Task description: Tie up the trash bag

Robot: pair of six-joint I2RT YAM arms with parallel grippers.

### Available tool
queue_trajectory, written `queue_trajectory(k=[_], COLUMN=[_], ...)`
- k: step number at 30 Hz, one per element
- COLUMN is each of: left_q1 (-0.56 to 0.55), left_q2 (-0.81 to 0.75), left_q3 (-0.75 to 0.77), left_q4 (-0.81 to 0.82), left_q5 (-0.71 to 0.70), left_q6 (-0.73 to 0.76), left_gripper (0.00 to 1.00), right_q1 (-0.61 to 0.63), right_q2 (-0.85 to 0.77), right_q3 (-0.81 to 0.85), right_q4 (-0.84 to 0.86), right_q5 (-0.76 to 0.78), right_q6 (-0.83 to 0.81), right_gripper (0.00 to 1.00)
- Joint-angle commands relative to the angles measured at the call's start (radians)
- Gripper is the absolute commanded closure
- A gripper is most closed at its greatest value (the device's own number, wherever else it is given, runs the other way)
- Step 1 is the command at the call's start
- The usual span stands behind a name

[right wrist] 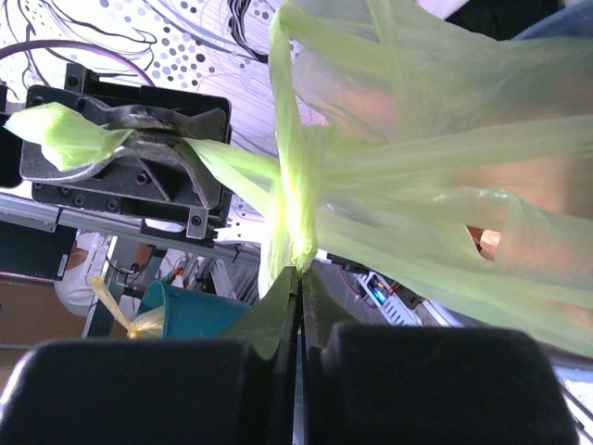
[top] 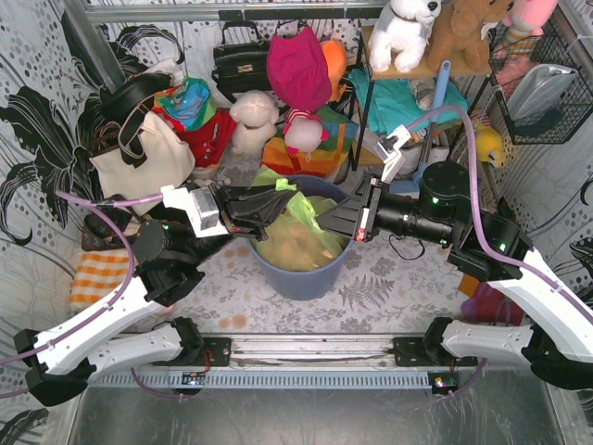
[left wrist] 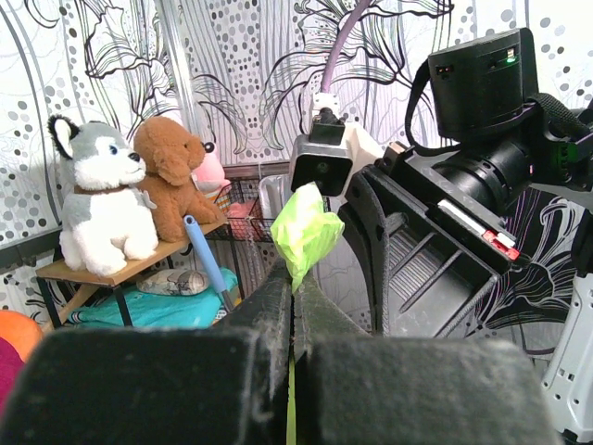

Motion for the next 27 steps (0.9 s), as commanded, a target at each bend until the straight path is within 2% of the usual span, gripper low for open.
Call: queue_trajectory(k=[1,4,8,13,19,27], left_q1=[-0.004,-0.004,-0.004,-0.004,-0.004,-0.004], left_q2=[-0.01,-0.011,-0.008,-0.004,-0.003,0.002], left_q3=[0.009,0.009,0.006,0.001,0.003,0.005], left_q4=[0.019,0.02,0.022,0.031,0.027,0.028], left_q5=[-0.026,-0.026,-0.025,-0.017,-0.014,-0.019], left_q6=[0.025,0.028,0.03,0.025,0.022,0.026], left_gripper=[1.0,1.0,1.0,1.0,1.0,1.0], right_q1=[0.007,0.007,0.006,0.007,0.018,0.043], right_q2=[-0.005,0.023,0.062,0.076,0.045,0.051], right_q3=[-0.016,-0.013,-0.035,-0.07,-0.166,-0.237], right_q4=[-0.053,-0.049,0.036,0.125,0.248,0.423], right_q5=[0.01,-0.045,-0.149,-0.151,0.002,0.214], right_q6=[0.042,0.054,0.095,0.133,0.164,0.114], right_gripper=[1.0,1.0,1.0,1.0,1.0,1.0])
